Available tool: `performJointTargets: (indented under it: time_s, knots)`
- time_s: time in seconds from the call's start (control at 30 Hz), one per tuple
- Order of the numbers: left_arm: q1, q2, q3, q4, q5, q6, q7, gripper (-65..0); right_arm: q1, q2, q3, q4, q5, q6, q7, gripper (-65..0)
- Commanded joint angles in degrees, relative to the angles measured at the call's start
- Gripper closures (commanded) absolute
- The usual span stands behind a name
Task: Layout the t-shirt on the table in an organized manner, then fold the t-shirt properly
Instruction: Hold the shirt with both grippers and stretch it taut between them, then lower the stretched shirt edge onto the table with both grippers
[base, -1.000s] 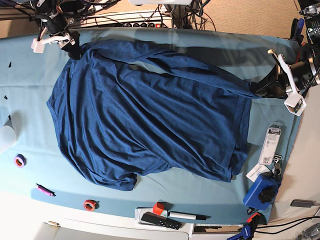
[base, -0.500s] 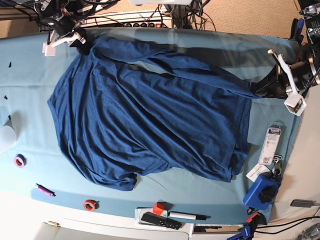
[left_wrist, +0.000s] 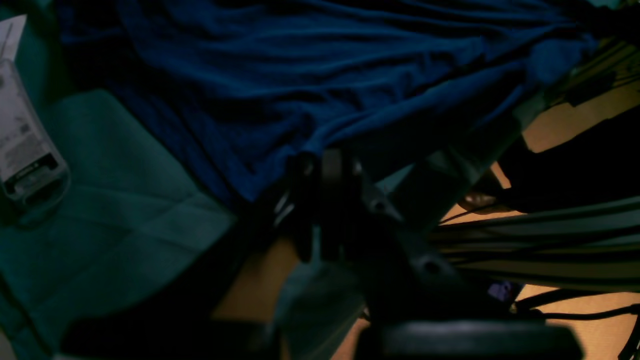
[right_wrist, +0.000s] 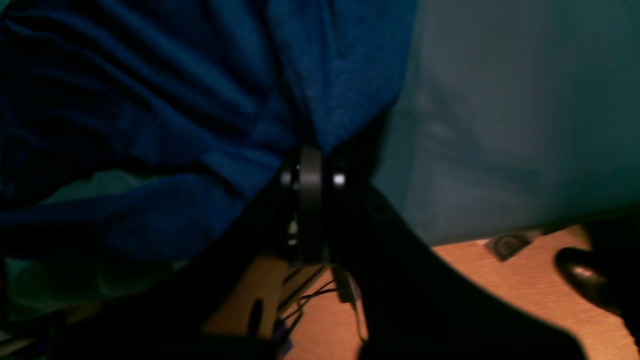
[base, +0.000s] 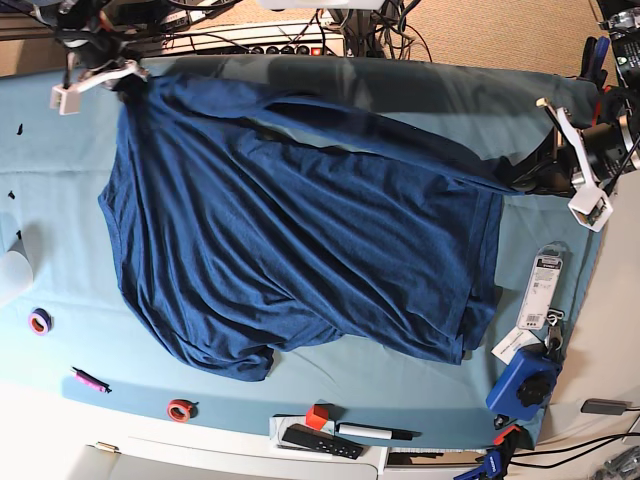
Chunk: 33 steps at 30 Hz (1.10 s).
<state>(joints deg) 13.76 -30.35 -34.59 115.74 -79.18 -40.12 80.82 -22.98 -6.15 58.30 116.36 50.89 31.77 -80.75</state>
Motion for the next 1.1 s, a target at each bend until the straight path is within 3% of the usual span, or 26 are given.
performJointTargets:
  time_s: [0.0, 0.13, 0.43, 0.53, 0.67, 0.83, 1.07]
  knots:
    - [-0.39, -1.11, -0.44, 0.76, -1.68, 0.12, -0.82, 0.0, -0.2, 1.33, 0.74, 1.07, -0.13, 0.35, 1.2, 0.0]
    - [-0.39, -1.11, -0.44, 0.76, -1.68, 0.12, -0.82, 0.0, -0.2, 3.72, 1.07, 1.07, -2.8, 0.28, 1.31, 0.0]
    - [-0.42, -1.05, -0.44, 0.76, -1.57, 0.12, -0.82, 0.0, 0.04, 5.2, 1.01, 1.07, -0.33, 0.33, 2.78, 0.0]
    - [-0.79, -0.79, -0.42, 0.76, 0.85, 0.12, -7.61, 0.0, 0.68, 5.2, 1.01, 1.07, 0.52, 0.33, 4.74, 0.0]
    - [-3.61, 0.28, -0.42, 0.72, 6.21, 0.12, -10.58, 0.0, 3.98, 5.2, 1.01, 1.01, -0.22, 0.35, 5.09, 0.0]
    - [-5.99, 2.27, 2.43, 0.61, 10.97, 0.12, -12.37, 0.0, 8.22, 5.18, -0.5, 1.01, -5.35, 0.2, 7.34, 0.0]
    - [-6.38, 2.4, 17.03, -4.26, 23.15, 0.12, -20.02, 0.0, 9.51, 5.2, -10.43, 0.96, -19.85, -2.56, 14.6, 0.0]
